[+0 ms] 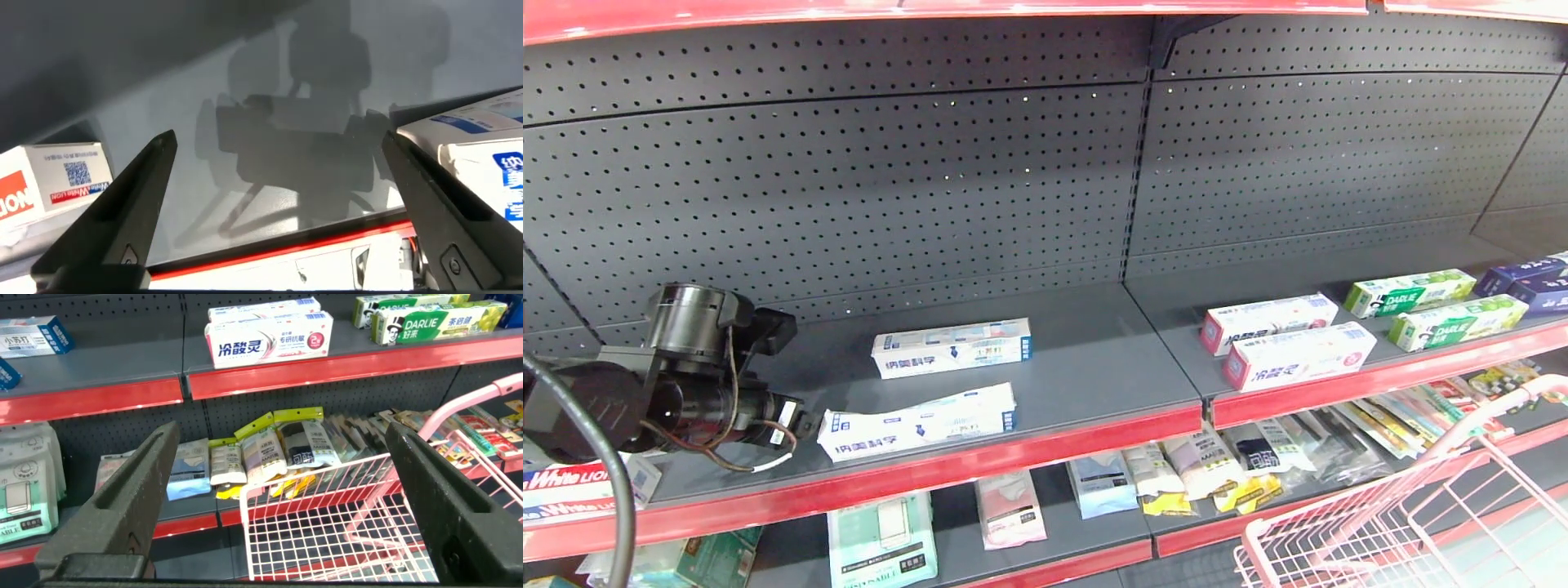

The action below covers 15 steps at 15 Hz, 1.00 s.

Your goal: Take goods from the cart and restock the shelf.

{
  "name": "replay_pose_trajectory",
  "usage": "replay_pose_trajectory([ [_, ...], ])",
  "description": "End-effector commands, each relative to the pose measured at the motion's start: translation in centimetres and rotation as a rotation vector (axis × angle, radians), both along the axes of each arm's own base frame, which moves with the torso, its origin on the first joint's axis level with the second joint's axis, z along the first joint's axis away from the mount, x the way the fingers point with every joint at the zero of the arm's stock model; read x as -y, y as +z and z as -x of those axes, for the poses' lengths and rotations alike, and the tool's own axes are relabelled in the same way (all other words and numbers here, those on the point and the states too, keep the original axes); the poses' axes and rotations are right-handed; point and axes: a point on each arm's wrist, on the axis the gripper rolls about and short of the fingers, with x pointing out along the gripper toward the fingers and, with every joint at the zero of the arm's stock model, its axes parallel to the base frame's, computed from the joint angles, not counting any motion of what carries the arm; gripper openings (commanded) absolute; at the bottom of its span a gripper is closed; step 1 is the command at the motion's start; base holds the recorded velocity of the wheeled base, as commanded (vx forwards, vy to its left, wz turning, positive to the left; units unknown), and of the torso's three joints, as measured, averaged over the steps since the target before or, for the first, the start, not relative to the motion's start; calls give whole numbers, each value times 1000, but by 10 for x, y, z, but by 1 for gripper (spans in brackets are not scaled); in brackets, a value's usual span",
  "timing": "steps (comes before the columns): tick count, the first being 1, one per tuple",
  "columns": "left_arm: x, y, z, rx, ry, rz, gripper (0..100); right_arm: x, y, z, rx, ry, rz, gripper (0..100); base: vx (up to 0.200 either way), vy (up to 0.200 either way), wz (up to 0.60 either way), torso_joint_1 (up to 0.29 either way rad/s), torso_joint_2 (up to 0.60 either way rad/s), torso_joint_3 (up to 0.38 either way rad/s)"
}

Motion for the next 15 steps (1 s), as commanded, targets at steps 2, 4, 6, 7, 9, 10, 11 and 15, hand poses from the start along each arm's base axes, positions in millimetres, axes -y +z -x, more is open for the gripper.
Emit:
replay_pose_trajectory([
  [2,5,0,-3,4,-12,5,100,0,0,0,-1,0,0,100,0,0,0,0,0,0],
  [4,6,-1,-3,1,-14,3,100,0,0,0,-1,0,0,100,0,0,0,0,0,0],
  [6,8,-1,-3,2,-21,4,100,0,0,0,-1,0,0,100,0,0,0,0,0,0],
  [7,8,-1,-3,2,-19,7,100,0,0,0,-1,0,0,100,0,0,0,0,0,0],
  [9,10,-1,-3,1,-22,8,100,0,0,0,-1,0,0,100,0,0,0,0,0,0],
  [10,11,-1,-3,1,-21,11,100,0,0,0,-1,0,0,100,0,0,0,0,0,0],
  [11,12,0,-3,5,-20,16,100,0,0,0,-1,0,0,100,0,0,0,0,0,0],
  [15,15,1,-4,8,-29,16,100,0,0,0,-1,0,0,100,0,0,0,0,0,0],
])
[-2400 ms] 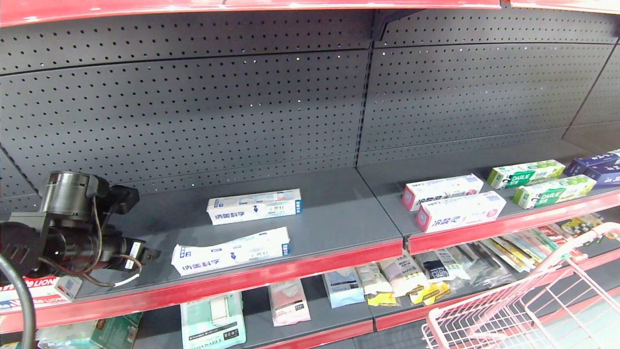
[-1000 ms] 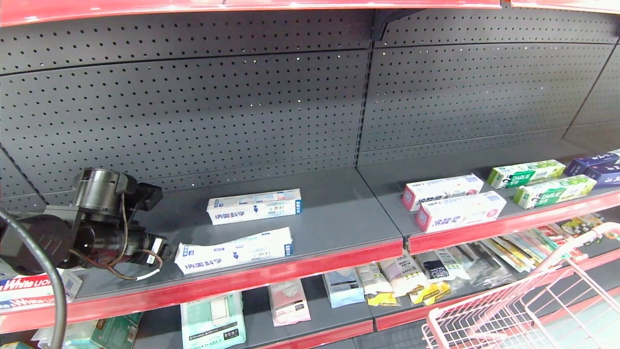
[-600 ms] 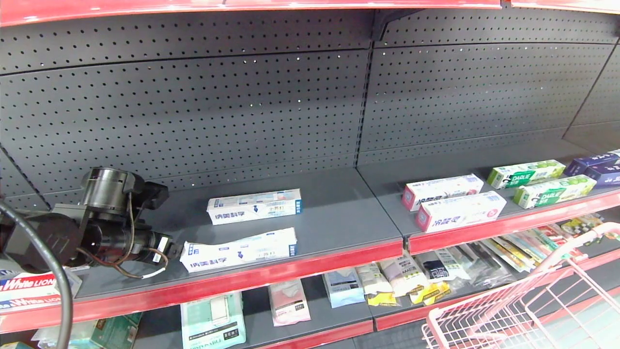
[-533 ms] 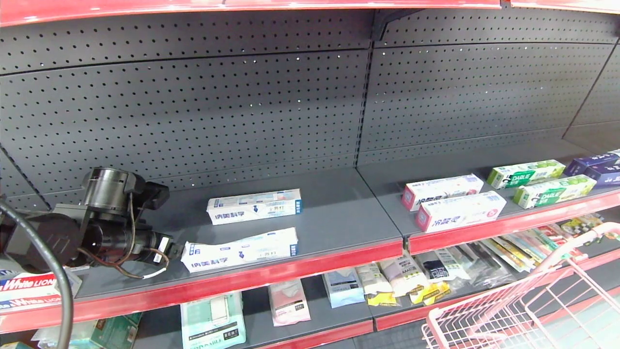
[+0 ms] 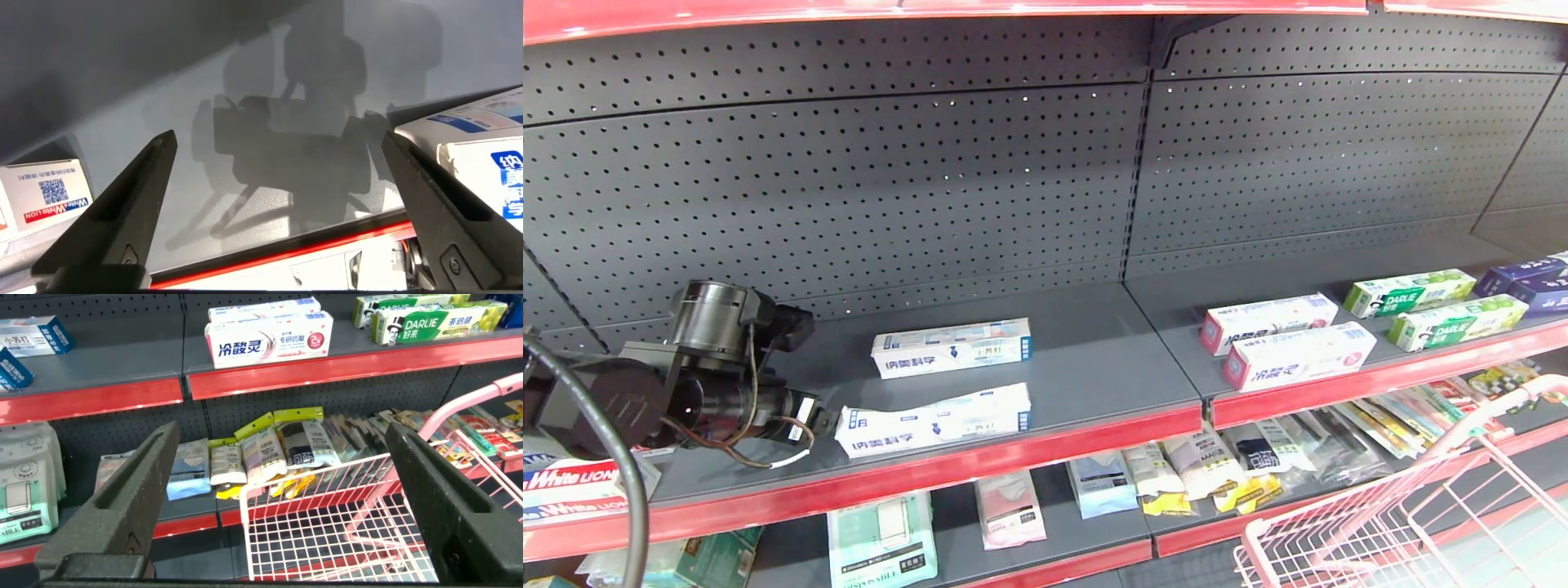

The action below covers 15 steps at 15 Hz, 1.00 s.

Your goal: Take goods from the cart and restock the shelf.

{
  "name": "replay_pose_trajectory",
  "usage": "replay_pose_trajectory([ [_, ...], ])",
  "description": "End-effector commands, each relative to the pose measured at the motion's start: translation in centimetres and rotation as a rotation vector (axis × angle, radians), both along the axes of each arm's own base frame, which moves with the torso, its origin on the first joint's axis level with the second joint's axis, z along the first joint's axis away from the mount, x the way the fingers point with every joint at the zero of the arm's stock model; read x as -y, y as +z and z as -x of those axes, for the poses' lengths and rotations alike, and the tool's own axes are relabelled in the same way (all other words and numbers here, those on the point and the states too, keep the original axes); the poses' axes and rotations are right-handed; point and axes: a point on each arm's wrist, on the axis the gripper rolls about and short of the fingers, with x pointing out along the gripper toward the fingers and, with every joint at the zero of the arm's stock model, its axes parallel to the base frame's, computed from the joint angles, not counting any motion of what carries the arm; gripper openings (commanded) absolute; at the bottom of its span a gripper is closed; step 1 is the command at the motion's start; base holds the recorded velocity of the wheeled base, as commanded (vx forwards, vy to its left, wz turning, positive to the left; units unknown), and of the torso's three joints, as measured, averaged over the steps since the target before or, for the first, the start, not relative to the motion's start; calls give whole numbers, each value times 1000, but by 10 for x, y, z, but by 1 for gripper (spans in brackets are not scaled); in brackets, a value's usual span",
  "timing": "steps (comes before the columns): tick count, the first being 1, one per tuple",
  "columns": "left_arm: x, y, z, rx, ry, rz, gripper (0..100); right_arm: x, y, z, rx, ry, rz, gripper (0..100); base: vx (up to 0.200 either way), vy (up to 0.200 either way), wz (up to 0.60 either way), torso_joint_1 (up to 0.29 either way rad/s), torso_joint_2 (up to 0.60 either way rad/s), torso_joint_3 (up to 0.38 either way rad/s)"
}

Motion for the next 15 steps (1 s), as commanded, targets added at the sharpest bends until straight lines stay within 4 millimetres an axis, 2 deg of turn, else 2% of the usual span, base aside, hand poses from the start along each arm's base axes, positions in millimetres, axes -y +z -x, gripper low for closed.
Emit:
replay_pose_trajectory([
  [1,2,1,1,2,-5,-1,100,0,0,0,-1,0,0,100,0,0,0,0,0,0],
  [15,10,2,2,-20,-40,-2,100,0,0,0,-1,0,0,100,0,0,0,0,0,0],
])
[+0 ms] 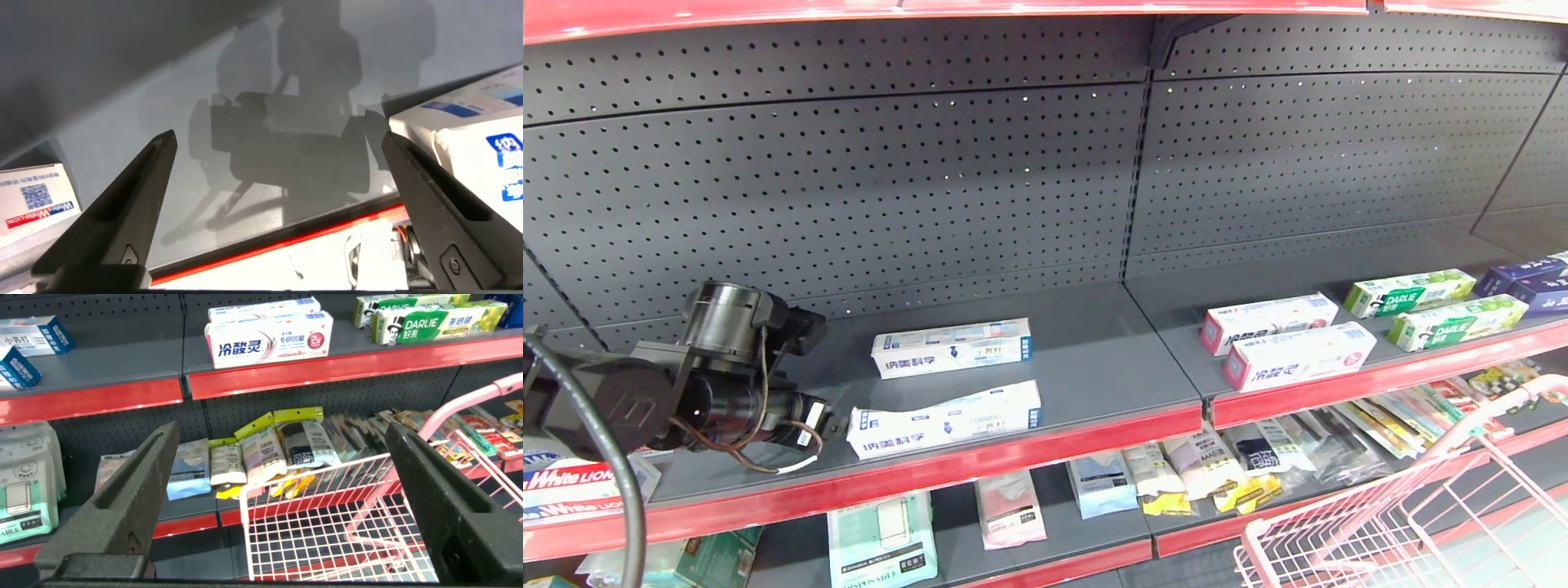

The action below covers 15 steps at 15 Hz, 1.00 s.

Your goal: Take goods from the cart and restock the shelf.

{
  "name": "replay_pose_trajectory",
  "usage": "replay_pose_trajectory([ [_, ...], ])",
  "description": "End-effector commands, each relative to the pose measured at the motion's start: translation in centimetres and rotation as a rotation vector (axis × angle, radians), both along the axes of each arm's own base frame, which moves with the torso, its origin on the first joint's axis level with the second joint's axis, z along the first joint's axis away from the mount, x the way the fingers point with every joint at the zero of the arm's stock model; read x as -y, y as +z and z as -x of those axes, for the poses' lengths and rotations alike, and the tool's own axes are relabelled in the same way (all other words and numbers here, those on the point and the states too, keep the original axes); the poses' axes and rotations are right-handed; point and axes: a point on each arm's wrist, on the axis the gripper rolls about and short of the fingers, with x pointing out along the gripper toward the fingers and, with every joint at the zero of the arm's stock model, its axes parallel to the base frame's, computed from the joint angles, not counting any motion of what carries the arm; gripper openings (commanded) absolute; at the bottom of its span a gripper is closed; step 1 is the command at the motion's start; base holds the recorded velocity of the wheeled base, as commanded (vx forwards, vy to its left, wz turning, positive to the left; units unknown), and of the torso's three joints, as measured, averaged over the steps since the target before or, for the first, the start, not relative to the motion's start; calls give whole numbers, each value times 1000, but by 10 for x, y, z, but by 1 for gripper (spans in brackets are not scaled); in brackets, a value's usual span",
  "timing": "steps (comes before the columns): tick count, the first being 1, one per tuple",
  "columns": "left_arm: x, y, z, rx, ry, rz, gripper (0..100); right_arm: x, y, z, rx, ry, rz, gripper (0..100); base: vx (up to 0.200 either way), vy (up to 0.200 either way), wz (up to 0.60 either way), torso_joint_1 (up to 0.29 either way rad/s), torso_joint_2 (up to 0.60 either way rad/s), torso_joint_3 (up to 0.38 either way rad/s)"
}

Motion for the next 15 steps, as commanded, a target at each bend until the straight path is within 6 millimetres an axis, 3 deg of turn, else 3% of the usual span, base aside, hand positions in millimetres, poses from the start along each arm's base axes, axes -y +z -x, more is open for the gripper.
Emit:
replay_pose_trajectory([
  [1,2,2,0,1,-5,0,100,0,0,0,-1,0,0,100,0,0,0,0,0,0],
  [15,6,2,-1,-10,-21,3,100,0,0,0,-1,0,0,100,0,0,0,0,0,0],
])
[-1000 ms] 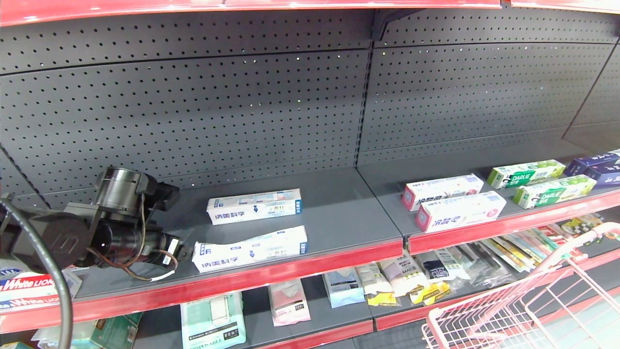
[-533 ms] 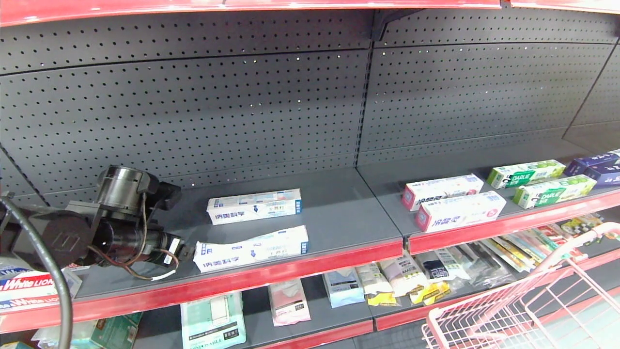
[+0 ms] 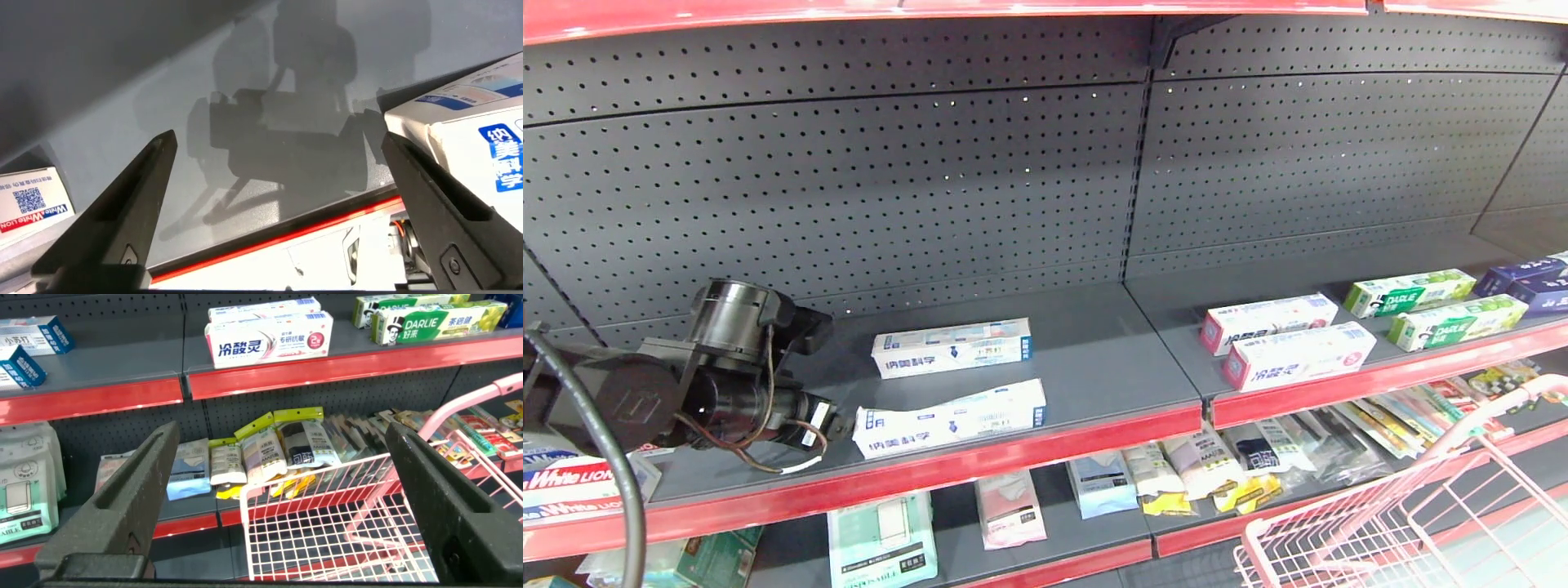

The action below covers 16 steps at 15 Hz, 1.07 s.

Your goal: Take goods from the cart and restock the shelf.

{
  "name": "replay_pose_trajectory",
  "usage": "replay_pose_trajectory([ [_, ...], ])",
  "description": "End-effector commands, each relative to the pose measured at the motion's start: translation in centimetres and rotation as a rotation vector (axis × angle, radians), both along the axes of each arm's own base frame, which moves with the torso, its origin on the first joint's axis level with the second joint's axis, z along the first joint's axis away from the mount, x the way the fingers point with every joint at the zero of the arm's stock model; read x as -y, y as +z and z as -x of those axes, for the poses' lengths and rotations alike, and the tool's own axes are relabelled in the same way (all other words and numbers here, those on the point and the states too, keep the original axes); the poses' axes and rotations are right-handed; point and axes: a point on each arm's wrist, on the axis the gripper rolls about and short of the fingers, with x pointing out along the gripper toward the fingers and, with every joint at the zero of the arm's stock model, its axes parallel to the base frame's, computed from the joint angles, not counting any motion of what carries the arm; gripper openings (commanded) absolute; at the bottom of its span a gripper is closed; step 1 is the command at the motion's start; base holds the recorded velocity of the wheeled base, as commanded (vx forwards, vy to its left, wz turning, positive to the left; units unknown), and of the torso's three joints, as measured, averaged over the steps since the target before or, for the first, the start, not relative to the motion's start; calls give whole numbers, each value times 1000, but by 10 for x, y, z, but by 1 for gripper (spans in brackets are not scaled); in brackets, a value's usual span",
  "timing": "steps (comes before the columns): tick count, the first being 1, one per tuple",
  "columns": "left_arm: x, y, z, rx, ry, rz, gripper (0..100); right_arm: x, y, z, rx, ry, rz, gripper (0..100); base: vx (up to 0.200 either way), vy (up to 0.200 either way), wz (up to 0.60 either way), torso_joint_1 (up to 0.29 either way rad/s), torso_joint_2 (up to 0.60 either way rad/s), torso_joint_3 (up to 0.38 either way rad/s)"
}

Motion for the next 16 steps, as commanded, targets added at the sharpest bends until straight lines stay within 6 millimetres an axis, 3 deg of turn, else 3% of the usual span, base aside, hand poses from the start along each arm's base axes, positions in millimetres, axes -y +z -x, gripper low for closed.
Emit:
replay_pose_trajectory([
  [1,0,0,0,-1,0,-1,100,0,0,0,-1,0,0,100,0,0,0,0,0,0],
  [7,-2,2,2,-10,5,-2,100,0,0,0,-1,0,0,100,0,0,0,0,0,0],
  [16,-42,30,38,-6,133,1,100,0,0,0,-1,0,0,100,0,0,0,0,0,0],
])
